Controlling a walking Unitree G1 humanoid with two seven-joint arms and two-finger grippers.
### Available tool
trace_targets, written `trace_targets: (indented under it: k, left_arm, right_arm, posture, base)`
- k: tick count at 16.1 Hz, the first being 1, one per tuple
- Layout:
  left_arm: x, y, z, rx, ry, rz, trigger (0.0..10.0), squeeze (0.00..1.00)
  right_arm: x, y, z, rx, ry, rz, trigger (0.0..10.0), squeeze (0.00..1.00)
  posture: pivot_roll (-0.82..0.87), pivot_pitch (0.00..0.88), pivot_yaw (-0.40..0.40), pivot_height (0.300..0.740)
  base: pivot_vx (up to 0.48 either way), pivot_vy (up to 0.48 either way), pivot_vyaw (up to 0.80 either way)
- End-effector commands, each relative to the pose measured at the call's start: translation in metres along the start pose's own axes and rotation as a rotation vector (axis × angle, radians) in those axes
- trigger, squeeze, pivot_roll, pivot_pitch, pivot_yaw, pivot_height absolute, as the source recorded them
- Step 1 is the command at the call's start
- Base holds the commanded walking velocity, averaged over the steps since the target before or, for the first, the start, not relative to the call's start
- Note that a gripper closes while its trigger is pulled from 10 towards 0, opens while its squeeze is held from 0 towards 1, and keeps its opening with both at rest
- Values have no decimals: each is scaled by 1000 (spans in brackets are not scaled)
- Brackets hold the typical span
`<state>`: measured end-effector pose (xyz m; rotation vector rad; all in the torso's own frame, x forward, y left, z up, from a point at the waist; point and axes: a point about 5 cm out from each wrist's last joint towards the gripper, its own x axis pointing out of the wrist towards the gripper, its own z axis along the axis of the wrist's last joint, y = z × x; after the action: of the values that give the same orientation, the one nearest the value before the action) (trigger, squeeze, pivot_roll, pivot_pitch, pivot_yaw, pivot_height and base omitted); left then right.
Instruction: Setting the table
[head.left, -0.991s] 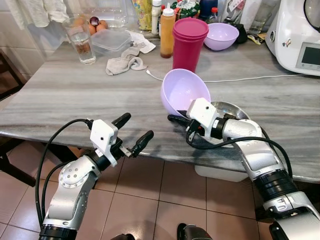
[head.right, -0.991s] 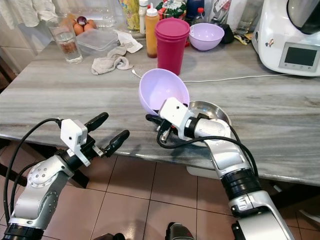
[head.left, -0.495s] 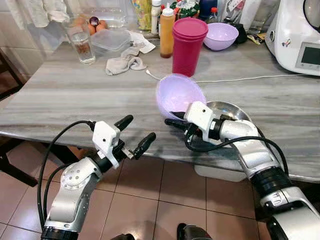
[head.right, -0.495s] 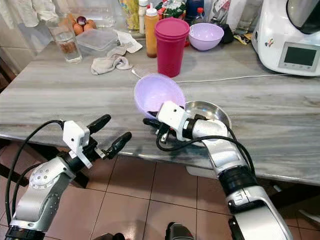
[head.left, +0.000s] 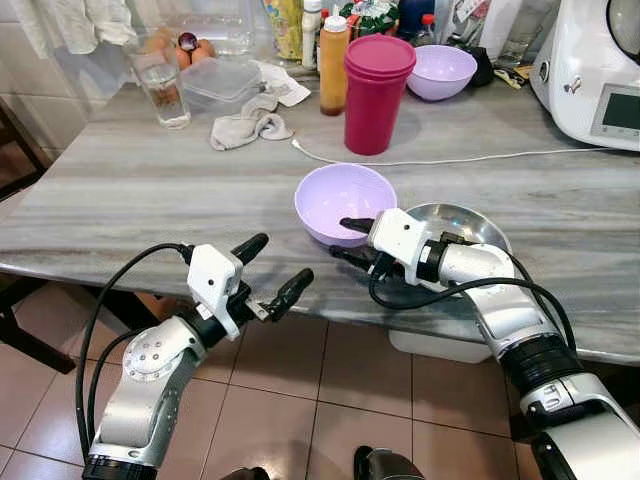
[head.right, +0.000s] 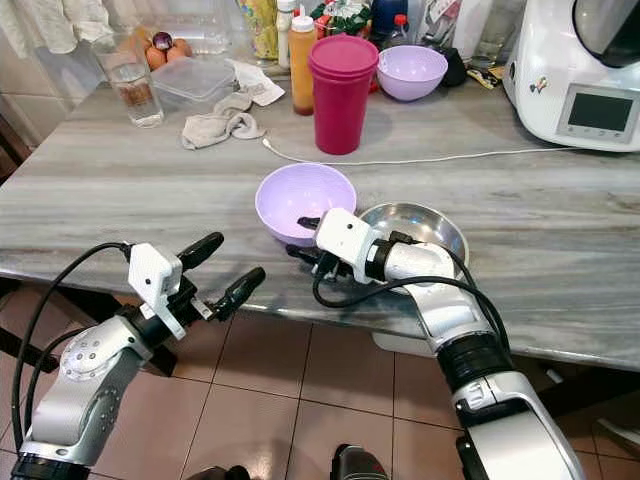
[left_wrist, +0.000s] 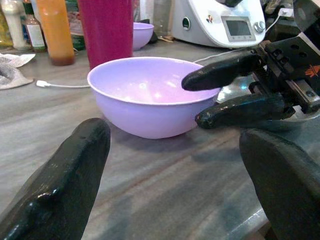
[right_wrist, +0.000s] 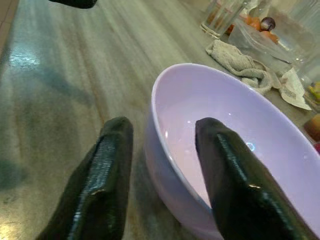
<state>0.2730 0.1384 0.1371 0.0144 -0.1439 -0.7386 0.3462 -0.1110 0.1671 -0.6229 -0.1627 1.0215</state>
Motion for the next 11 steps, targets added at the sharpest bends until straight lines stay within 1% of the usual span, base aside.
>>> trace_targets:
  k: [1, 3, 4, 5, 6, 7, 10, 11]
  left_arm:
    - [-2, -1, 1, 8, 5, 0, 10000, 0]
    - [-1, -1, 2, 10, 1, 2, 10000, 0]
    - [0, 0, 5, 9, -13, 3, 10000, 0]
    - [0, 0, 6, 8, -15, 4, 10000, 0]
    - [0, -1, 6, 4, -21, 1, 10000, 0]
    - [-1, -2, 7, -16, -30, -11, 10000, 0]
    - [-1, -2, 7, -16, -23, -30, 10000, 0]
    - [-1, -2, 7, -14, -22, -31, 10000, 0]
  right_arm:
    - [2, -6, 5, -24, -11, -19, 10000, 682]
    - [0, -12, 9, -40, -26, -61, 10000, 682]
    - [-3, -17, 15, -39, -53, -110, 10000, 933]
    - [-3, -18, 16, -39, -59, -120, 10000, 933]
    - [-6, -22, 23, -39, -97, -179, 10000, 1000]
    - [-12, -23, 32, -55, -131, -251, 10000, 1000]
    - [-24, -21, 36, -49, -136, -334, 10000, 1000]
    - [-29, -20, 37, -31, -139, -362, 10000, 1000]
  posture:
    - [-215, 181, 19, 740]
    - [-215, 181, 19, 740]
    - [-215, 181, 19, 740]
    - [-215, 181, 19, 740]
    - [-215, 181, 19, 740]
    - [-215, 180, 18, 740]
    - [-219, 177, 19, 740]
    - [-223, 175, 21, 740]
  base:
    - [0, 0, 0]
    - [0, 0, 0]
    - [0, 0, 0]
    - [0, 0, 0]
    - [0, 0, 0]
    - [0, 0, 0]
    - [0, 0, 0]
    - [0, 0, 0]
